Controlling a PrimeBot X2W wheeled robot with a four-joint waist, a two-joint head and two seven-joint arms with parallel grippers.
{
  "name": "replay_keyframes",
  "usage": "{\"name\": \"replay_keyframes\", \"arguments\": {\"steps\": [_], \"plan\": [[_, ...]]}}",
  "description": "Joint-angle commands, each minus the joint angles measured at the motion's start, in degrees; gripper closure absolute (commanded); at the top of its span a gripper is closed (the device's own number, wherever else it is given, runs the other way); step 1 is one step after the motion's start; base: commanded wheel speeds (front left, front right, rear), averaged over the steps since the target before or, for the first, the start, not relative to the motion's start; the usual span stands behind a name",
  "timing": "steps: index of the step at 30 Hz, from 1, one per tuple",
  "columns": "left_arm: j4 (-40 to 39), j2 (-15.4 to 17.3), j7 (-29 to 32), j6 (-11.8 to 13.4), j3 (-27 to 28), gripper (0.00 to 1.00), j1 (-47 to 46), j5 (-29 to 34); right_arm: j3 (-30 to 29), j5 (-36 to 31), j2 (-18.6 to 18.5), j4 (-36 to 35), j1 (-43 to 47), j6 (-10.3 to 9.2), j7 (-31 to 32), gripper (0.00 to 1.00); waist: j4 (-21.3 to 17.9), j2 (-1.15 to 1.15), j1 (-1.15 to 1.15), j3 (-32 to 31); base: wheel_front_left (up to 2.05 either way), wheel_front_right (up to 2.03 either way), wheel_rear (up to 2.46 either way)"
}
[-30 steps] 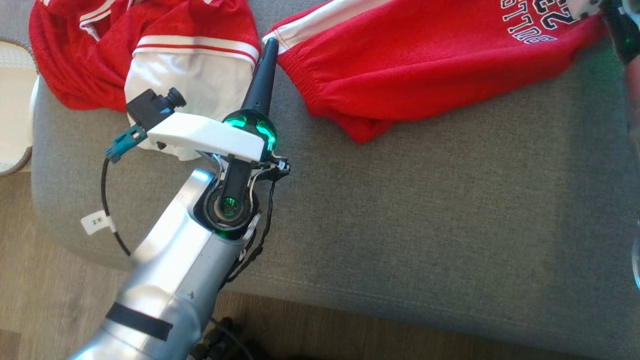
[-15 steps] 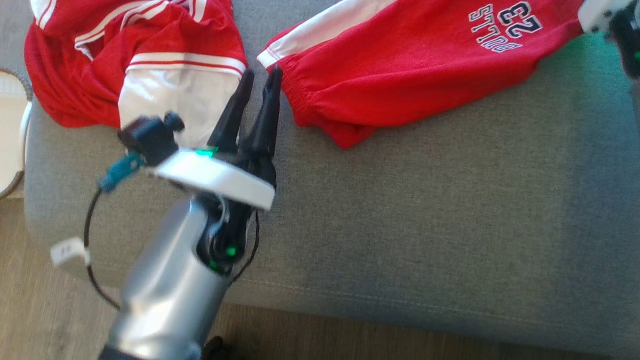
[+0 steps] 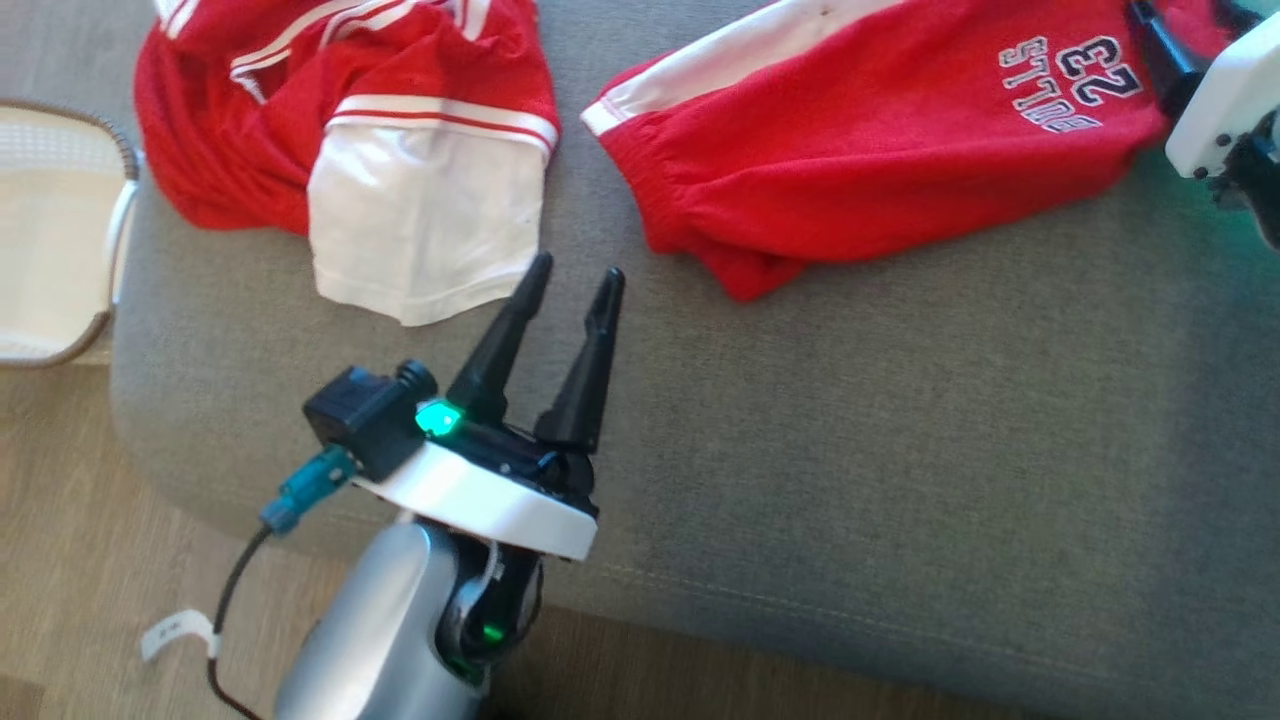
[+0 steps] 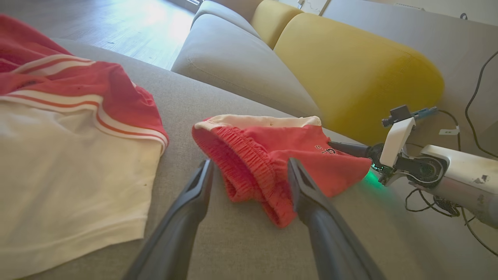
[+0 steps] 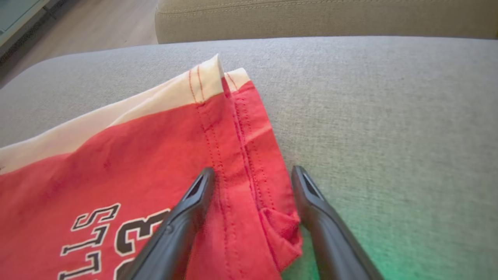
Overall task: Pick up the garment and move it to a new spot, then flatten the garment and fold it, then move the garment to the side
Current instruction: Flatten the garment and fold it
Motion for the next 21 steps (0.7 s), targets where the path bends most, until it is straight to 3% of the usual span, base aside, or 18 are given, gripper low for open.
{"name": "replay_keyframes", "arguments": {"steps": [1, 4, 5, 6, 7, 14, 21], "plan": [[-2.1, 0.4, -0.3, -0.2, 1.3, 0.00, 0.1, -0.3, 1.3, 0.5, 0.0, -1.0, 1.7, -0.01, 0.7, 0.00, 0.5, 0.00, 0.00, -0.2, 0.00, 0.00, 0.00], [-2.3, 0.4, -0.3, 0.2, 0.7, 0.00, 0.5, -0.6, 2.6, 1.0, -0.1, -0.2, 2.3, -0.01, 1.5, 0.00, 1.0, 0.00, 0.00, -0.5, 0.00, 0.00, 0.00], [-2.3, 0.4, -0.3, 0.3, 0.6, 0.00, 0.5, -0.6, 2.9, 1.2, -0.2, 0.1, 2.4, -0.01, 1.7, 0.22, 1.0, 0.00, 0.00, -0.7, 0.00, 0.00, 0.00], [-2.4, 0.4, -0.3, 0.4, 0.5, 0.00, 0.6, -0.6, 3.3, 1.2, -0.3, 0.4, 2.5, -0.01, 1.8, 0.66, 1.0, 0.00, 0.00, -0.8, 0.00, 0.00, 0.00], [-2.4, 0.4, -0.3, 0.5, 0.6, 0.00, 0.6, -0.7, 3.7, 1.3, -0.4, 0.6, 2.5, -0.01, 1.8, 1.00, 1.0, 0.00, 0.00, -1.0, 0.00, 0.00, 0.00], [-2.7, 0.4, -0.3, 0.8, 1.9, 0.00, 1.3, -0.2, 3.4, 1.9, -0.3, 1.8, 2.6, -0.01, -2.6, 1.00, -2.0, 0.00, 0.00, -2.8, 0.00, 0.00, 0.00], [-2.6, 0.4, -0.3, 0.7, 3.8, 0.00, 3.1, 0.9, 2.9, 3.6, 0.0, -1.2, 5.6, -0.01, -7.4, 1.00, -8.4, 0.00, 0.00, -5.3, 0.00, 0.00, 0.00]]}}
